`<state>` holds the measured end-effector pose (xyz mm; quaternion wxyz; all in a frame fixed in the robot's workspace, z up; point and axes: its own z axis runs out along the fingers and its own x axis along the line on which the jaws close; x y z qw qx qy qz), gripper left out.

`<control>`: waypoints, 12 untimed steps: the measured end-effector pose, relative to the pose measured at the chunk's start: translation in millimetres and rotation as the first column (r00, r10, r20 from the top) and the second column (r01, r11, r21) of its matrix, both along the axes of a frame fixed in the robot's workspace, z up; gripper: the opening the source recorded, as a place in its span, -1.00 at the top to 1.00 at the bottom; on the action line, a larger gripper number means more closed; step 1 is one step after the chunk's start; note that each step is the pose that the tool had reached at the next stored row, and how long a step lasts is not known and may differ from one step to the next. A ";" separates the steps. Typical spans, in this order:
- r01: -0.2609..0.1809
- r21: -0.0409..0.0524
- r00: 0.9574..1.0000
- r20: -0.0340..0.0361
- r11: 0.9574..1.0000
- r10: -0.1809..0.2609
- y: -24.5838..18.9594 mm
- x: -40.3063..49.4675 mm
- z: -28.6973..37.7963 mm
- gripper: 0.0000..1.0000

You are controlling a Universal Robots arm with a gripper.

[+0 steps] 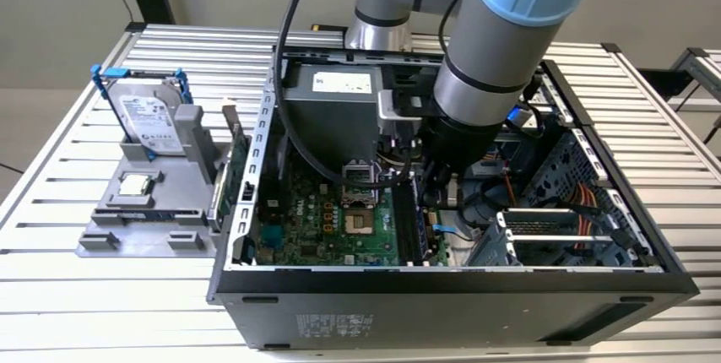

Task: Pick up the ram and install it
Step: 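Press down the ram until it locks into place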

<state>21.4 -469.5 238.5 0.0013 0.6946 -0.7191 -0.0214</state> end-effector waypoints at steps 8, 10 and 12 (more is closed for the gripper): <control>0.000 0.000 1.000 0.000 1.000 0.000 -1.2 0.1 -2.6 1.00; 0.000 0.000 1.000 0.000 1.000 0.000 -1.6 0.1 -4.1 1.00; 0.000 0.000 1.000 0.000 1.000 0.000 -1.6 0.1 -6.5 1.00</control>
